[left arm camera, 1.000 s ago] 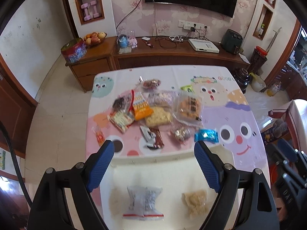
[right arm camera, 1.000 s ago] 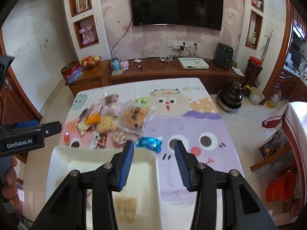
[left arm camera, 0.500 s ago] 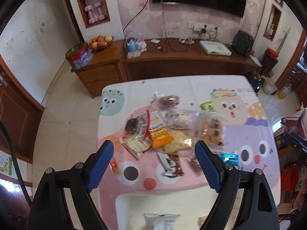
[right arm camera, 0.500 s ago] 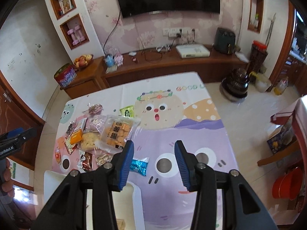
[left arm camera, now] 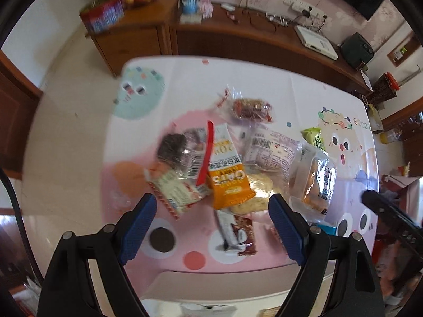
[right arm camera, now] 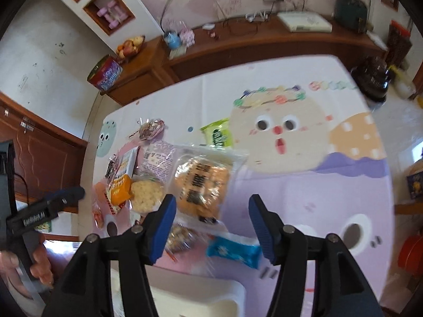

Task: Organize snacks
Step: 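Grasp the orange OATS bar with the left tool while the right grasps the orange-cookie bag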

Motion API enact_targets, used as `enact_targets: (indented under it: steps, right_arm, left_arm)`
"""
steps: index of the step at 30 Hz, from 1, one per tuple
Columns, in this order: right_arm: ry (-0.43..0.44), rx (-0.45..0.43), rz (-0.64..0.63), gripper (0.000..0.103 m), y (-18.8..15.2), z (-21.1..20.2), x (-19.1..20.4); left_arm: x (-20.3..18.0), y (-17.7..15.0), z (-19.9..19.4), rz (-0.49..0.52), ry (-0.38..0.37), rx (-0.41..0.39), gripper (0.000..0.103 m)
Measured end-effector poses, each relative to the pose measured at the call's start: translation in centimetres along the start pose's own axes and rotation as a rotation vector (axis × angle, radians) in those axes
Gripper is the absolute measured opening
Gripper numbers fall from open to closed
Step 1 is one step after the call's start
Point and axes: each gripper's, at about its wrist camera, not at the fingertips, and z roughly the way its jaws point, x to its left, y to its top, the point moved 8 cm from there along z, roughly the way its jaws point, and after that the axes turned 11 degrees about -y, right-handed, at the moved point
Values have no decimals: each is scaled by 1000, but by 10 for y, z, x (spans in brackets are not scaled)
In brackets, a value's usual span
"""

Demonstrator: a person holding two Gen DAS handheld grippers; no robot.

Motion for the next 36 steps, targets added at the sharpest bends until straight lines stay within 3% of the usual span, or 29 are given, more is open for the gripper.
enact_targets:
  steps: [3,8,13,21,23,28,32,36]
  right_arm:
    - [-7,49,25,66,7,28,6]
    - [3,90,74,87,15,60,13]
    - [-18,122,93,94,14,81,18]
    - [-30,220,96,94,3,112,23]
    - [-30,229,90,92,0,115,24]
    - [-40,204,60,75,-3,109,23]
    - [-47,192,56,66,-7,100,15]
    - [-32,172,79,64,-11,89,7]
  left_arm:
    - [0,4,25,-40,-13,41,86]
    - [3,9,53,-106,-33,90,86]
    - [4,15,73,-145,-21,96,86]
    - [2,21,96,-166,-13,115,84]
    - [0,21,100,-166,-11,126,71]
    - [-6,17,106,-186,-43,159,41]
    - [-10,17,105,-172,-22,149,39]
    - [-16,16,93,-158,-32,116,39]
